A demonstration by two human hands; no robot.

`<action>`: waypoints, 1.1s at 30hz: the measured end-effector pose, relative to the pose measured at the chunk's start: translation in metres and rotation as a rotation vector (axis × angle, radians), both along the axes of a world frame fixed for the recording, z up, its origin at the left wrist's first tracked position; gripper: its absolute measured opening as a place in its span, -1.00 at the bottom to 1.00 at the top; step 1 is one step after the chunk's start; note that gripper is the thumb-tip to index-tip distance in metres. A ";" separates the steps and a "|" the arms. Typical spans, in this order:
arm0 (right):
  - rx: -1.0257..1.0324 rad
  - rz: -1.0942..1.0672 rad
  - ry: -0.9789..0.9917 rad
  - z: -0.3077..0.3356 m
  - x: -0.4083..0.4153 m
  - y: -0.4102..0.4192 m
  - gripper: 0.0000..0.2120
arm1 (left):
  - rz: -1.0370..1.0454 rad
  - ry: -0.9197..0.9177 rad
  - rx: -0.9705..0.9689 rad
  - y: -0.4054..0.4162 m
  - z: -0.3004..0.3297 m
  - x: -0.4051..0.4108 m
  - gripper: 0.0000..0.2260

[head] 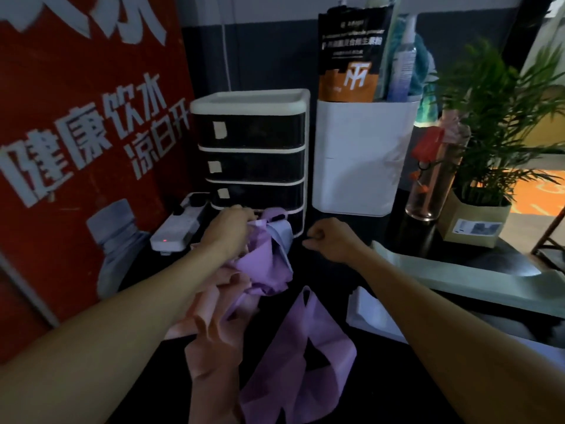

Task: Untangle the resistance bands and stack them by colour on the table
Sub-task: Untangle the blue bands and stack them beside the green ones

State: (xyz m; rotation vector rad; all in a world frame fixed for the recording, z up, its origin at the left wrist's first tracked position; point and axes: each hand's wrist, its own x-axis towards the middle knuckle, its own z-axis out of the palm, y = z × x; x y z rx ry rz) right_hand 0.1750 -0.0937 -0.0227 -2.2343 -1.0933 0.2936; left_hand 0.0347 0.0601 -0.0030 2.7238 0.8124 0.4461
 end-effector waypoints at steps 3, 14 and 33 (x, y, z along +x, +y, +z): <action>0.020 0.117 0.062 0.001 -0.023 0.017 -0.74 | 0.072 -0.034 -0.055 0.009 -0.002 -0.019 -0.90; 0.101 0.019 -0.061 0.009 -0.039 0.036 -0.67 | 0.085 -0.147 -0.032 0.033 -0.017 -0.043 -0.86; 0.379 0.003 -0.352 0.136 -0.035 -0.004 -0.71 | -0.374 -0.506 -0.536 -0.050 0.078 0.007 -0.61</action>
